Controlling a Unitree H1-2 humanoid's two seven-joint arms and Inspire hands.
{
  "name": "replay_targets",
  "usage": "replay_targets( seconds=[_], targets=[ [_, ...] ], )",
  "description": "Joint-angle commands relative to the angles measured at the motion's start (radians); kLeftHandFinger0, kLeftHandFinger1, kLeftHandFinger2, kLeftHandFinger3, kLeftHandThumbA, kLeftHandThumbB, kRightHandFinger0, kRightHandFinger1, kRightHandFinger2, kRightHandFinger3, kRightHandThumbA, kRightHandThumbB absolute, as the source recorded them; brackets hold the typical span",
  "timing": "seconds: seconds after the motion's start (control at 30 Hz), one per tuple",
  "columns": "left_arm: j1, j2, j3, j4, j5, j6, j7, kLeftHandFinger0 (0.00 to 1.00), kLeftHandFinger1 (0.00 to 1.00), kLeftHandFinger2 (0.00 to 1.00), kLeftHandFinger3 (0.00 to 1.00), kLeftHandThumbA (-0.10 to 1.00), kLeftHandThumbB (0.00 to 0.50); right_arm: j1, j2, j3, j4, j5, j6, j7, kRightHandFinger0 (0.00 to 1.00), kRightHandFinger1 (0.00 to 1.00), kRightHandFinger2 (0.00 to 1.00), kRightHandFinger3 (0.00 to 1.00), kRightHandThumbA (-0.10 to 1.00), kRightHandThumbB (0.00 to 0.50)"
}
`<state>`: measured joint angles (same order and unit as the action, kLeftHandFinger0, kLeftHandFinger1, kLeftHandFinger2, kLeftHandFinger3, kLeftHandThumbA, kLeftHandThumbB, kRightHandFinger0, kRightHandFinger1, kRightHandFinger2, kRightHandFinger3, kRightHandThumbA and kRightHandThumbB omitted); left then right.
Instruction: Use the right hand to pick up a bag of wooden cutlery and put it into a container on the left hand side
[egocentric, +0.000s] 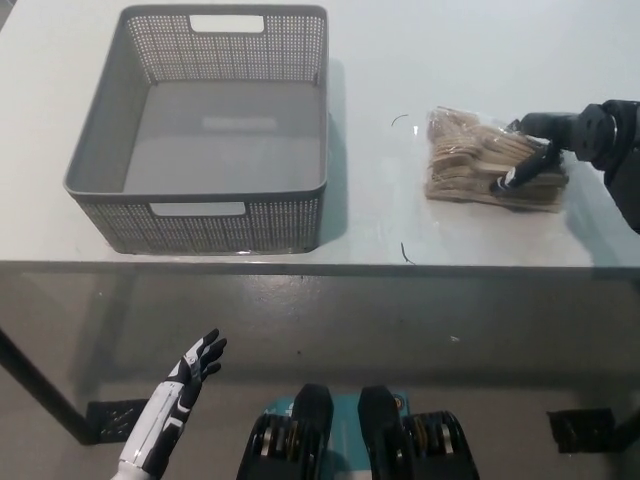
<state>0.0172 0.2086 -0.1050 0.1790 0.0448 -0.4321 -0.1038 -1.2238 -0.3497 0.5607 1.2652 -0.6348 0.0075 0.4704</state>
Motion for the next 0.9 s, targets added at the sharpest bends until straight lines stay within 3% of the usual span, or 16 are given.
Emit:
replay_targets(
  seconds=[0.0,0.13,0.23,0.33,0.47,0.5,0.57,0.6,0.63,0.67,0.7,0.73,0.77,0.8,0.83,0.87],
  targets=[
    [-0.021,0.016,0.002,-0.017,-0.003,-0.038,-0.015,1.00,1.00,1.00,1.00,1.00,0.347,-0.086,0.013,-0.011,-0.002,0.014,-0.019,-0.026,1.00,1.00,1.00,1.00,0.77,0.500],
    [-0.030,0.019,0.003,-0.017,-0.002,-0.038,-0.014,1.00,1.00,1.00,1.00,1.00,0.345,-0.098,0.026,-0.006,0.026,0.010,-0.020,-0.022,1.00,1.00,1.00,1.00,0.70,0.500],
    [-0.030,0.019,0.004,-0.020,-0.002,-0.038,-0.015,1.00,1.00,1.00,1.00,1.00,0.348,-0.100,0.028,-0.010,0.039,0.021,-0.042,0.010,1.00,1.00,1.00,1.00,0.50,0.415],
    [-0.038,0.022,0.006,-0.017,-0.003,-0.038,-0.012,1.00,1.00,1.00,1.00,1.00,0.340,-0.111,0.042,0.000,0.080,0.014,-0.004,0.046,1.00,1.00,1.00,1.00,0.52,0.495],
    [-0.036,0.022,0.010,-0.018,-0.004,-0.038,-0.011,1.00,1.00,1.00,1.00,1.00,0.360,-0.104,0.049,0.016,0.109,0.001,-0.003,0.050,1.00,1.00,1.00,1.00,0.55,0.500],
    [-0.038,0.021,0.009,-0.018,-0.005,-0.038,-0.010,1.00,1.00,1.00,1.00,1.00,0.357,-0.101,0.048,0.033,0.116,-0.013,-0.018,0.057,1.00,1.00,1.00,1.00,0.51,0.460],
    [-0.039,0.020,0.009,-0.017,-0.006,-0.038,-0.009,1.00,1.00,1.00,1.00,1.00,0.358,-0.098,0.048,0.038,0.126,-0.012,-0.013,0.047,0.84,0.96,1.00,1.00,0.40,0.426],
    [-0.041,0.022,0.010,-0.017,-0.005,-0.038,-0.010,1.00,1.00,1.00,1.00,1.00,0.359,-0.085,0.047,0.032,0.123,-0.008,-0.008,-0.014,0.30,0.43,0.59,0.81,0.10,0.321],
    [-0.042,0.023,0.011,-0.016,-0.003,-0.038,-0.008,1.00,1.00,1.00,1.00,1.00,0.366,-0.062,0.039,0.014,0.112,0.006,-0.043,-0.108,0.16,0.29,0.41,0.53,-0.06,0.269],
    [-0.046,0.025,0.011,-0.016,-0.003,-0.038,-0.009,1.00,1.00,1.00,1.00,1.00,0.368,-0.047,0.033,0.001,0.105,0.013,-0.064,-0.180,0.16,0.23,0.27,0.27,-0.10,0.179],
    [-0.047,0.025,0.011,-0.016,-0.003,-0.038,-0.009,1.00,1.00,1.00,1.00,1.00,0.368,-0.036,0.031,-0.006,0.102,0.015,-0.074,-0.240,0.17,0.21,0.23,0.22,-0.10,0.157],
    [-0.050,0.025,0.011,-0.015,-0.006,-0.038,-0.012,1.00,1.00,1.00,1.00,1.00,0.370,-0.025,0.027,-0.029,0.098,0.031,-0.087,-0.304,0.04,0.04,0.04,0.20,-0.10,0.109],
    [-0.050,0.025,0.011,-0.016,-0.009,-0.038,-0.014,1.00,1.00,1.00,1.00,1.00,0.372,-0.018,0.025,-0.052,0.094,0.050,-0.093,-0.340,0.00,0.04,0.17,0.52,-0.10,0.111],
    [-0.050,0.026,0.012,-0.017,-0.010,-0.038,-0.015,1.00,1.00,1.00,1.00,1.00,0.378,-0.013,0.023,-0.061,0.092,0.055,-0.100,-0.371,0.00,0.09,0.31,0.72,-0.10,0.105],
    [-0.048,0.027,0.013,-0.018,-0.011,-0.038,-0.016,1.00,1.00,1.00,1.00,1.00,0.380,-0.007,0.022,-0.074,0.089,0.059,-0.110,-0.414,0.00,0.33,0.64,0.97,-0.10,0.091],
    [-0.050,0.028,0.012,-0.017,-0.007,-0.038,-0.014,1.00,1.00,1.00,1.00,1.00,0.373,-0.002,0.019,-0.089,0.088,0.069,-0.123,-0.445,0.00,0.51,0.89,1.00,-0.10,0.139]
  ],
)
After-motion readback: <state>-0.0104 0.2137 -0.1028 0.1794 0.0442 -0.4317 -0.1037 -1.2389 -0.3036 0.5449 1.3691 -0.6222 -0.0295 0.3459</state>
